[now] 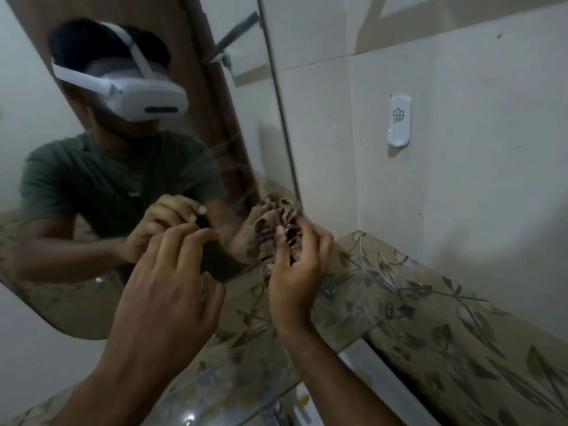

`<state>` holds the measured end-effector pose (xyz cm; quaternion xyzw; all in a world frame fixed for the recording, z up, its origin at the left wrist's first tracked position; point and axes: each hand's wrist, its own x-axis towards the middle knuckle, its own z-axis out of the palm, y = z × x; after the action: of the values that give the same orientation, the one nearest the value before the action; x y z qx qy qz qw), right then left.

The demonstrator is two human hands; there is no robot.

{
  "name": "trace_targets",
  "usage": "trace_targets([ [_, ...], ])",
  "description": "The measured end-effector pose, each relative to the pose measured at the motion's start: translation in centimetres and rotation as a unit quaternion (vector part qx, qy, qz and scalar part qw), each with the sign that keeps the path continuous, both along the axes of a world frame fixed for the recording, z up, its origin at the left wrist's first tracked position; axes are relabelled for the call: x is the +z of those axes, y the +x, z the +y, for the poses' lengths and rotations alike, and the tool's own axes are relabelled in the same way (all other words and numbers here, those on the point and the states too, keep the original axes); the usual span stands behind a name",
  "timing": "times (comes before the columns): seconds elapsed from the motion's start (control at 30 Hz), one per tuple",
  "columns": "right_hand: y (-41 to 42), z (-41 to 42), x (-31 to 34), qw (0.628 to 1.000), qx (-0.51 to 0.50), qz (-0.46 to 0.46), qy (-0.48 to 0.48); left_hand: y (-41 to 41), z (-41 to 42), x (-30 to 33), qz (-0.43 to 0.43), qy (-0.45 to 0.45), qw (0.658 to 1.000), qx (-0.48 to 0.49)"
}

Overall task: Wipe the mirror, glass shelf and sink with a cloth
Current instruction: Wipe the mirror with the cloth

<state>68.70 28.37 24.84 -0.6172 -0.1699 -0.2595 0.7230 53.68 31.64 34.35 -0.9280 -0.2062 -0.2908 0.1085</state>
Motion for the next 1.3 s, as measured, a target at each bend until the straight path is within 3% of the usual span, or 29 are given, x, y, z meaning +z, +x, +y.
trace_targets([
  [0.13,-3.9,1.2,-0.5,0.989,0.101,-0.09,-0.064,0.0,0.4,0.4,-0.002,-0.001,1.0,-0.009],
  [0.23,-3.0,0.7,1.7,0.98,0.074,-0.162,-0.086,-0.1,0.9,1.0,-0.015,0.016,0.999,-0.029],
  [0.33,1.4,-0.1,5.8,0.993,-0.007,-0.118,-0.001,-0.4,1.4,1.7,-0.037,0.021,0.998,-0.042],
  [0.43,3.1,-0.6,9.4,0.997,-0.027,-0.067,0.041,-0.7,1.5,2.6,-0.057,0.013,0.997,-0.043],
  [0.6,-1.3,1.2,9.6,0.953,0.022,-0.286,-0.1,-0.2,0.7,4.9,-0.08,0.001,0.996,-0.026],
  [0.83,4.2,-0.5,14.3,0.99,-0.015,-0.139,0.012,1.0,0.1,8.0,-0.095,0.034,0.995,-0.013],
  [1.03,2.0,0.0,14.0,0.942,0.042,-0.31,-0.12,2.3,0.0,10.4,-0.106,0.061,0.992,-0.033],
  [1.2,6.2,-1.4,19.6,0.985,-0.011,-0.171,0.009,2.7,0.2,11.3,-0.109,0.074,0.991,-0.02],
  [1.3,4.6,-1.0,19.5,0.978,-0.009,-0.208,-0.02,3.0,0.2,11.7,-0.106,0.077,0.991,-0.018],
])
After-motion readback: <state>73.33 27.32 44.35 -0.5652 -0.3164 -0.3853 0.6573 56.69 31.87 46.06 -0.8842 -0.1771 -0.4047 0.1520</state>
